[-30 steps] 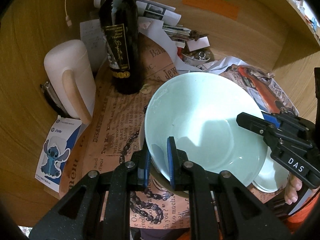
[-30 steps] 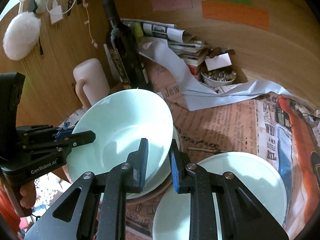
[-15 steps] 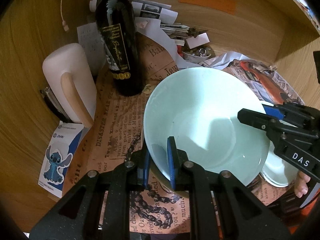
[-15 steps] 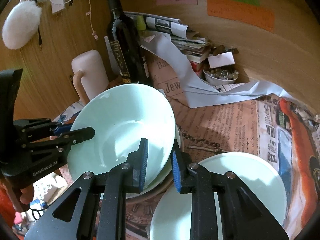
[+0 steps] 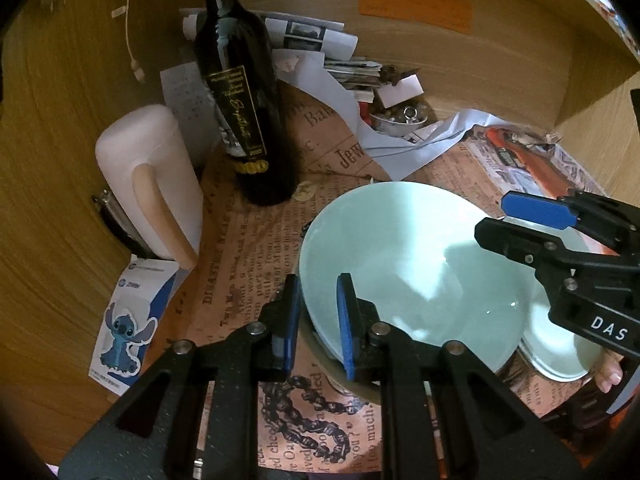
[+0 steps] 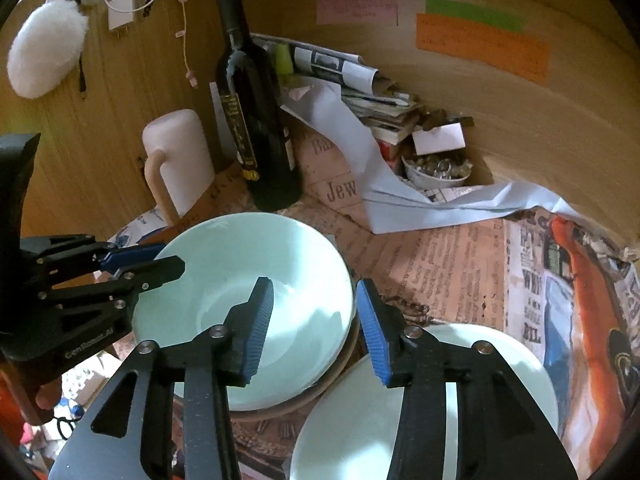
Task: Organize plates and bowls
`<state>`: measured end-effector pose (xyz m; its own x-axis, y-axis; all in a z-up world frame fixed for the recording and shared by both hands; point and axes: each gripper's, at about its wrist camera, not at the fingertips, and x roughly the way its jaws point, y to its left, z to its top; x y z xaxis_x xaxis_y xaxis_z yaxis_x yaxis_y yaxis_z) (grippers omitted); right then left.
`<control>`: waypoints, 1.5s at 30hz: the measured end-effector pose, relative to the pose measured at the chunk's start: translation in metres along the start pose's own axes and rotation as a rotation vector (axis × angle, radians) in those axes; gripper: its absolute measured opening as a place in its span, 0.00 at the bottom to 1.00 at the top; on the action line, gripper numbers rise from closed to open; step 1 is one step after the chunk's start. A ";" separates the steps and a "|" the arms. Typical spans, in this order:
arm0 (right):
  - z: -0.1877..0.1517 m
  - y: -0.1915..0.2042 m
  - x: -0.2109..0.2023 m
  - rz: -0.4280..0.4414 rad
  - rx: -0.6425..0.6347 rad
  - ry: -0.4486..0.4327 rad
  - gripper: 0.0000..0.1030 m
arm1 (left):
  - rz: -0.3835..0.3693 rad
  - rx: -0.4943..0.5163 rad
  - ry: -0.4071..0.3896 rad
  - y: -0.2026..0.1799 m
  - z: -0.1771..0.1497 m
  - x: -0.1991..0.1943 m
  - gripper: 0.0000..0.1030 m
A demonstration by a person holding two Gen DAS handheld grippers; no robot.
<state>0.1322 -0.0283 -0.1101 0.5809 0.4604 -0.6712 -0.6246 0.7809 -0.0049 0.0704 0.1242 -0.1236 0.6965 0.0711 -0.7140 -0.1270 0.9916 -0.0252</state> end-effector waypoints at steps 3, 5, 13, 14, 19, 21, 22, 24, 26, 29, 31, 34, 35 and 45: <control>0.000 -0.001 0.001 0.001 -0.001 0.003 0.39 | -0.002 -0.012 0.000 0.003 0.000 0.001 0.17; -0.001 -0.003 0.002 0.008 0.007 0.011 0.39 | -0.013 -0.019 0.003 0.005 0.000 0.001 0.17; -0.006 -0.012 0.007 0.040 0.030 0.053 0.46 | -0.068 -0.092 0.007 0.019 -0.005 -0.005 0.46; -0.006 -0.013 0.007 0.041 0.029 0.058 0.47 | -0.078 -0.110 0.010 0.022 -0.007 -0.005 0.47; -0.009 -0.016 0.014 0.075 0.037 0.114 0.47 | -0.126 -0.144 0.063 0.027 -0.013 0.002 0.55; -0.009 -0.016 0.018 0.083 0.033 0.138 0.47 | -0.152 -0.163 0.078 0.029 -0.015 0.005 0.57; -0.010 -0.015 0.019 0.086 0.032 0.145 0.47 | -0.165 -0.170 0.087 0.029 -0.015 0.006 0.57; -0.010 -0.015 0.022 0.094 0.033 0.161 0.47 | -0.188 -0.178 0.102 0.029 -0.015 0.009 0.57; -0.009 -0.016 0.026 0.100 0.035 0.178 0.47 | -0.214 -0.185 0.122 0.029 -0.014 0.012 0.57; -0.008 -0.017 0.033 0.112 0.041 0.208 0.47 | -0.249 -0.194 0.156 0.029 -0.013 0.018 0.57; -0.007 -0.017 0.039 0.129 0.042 0.240 0.47 | -0.274 -0.202 0.183 0.028 -0.013 0.023 0.57; -0.006 -0.016 0.044 0.134 0.037 0.272 0.46 | -0.300 -0.196 0.209 0.025 -0.012 0.027 0.57; -0.005 -0.015 0.045 0.133 0.034 0.279 0.43 | -0.307 -0.190 0.218 0.024 -0.011 0.029 0.57; -0.009 -0.019 0.054 0.151 0.073 0.303 0.34 | -0.303 -0.179 0.217 0.025 -0.009 0.031 0.51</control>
<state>0.1703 -0.0222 -0.1527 0.2968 0.4355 -0.8499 -0.6463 0.7468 0.1570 0.0824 0.1499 -0.1529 0.5583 -0.2646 -0.7863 -0.0730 0.9284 -0.3643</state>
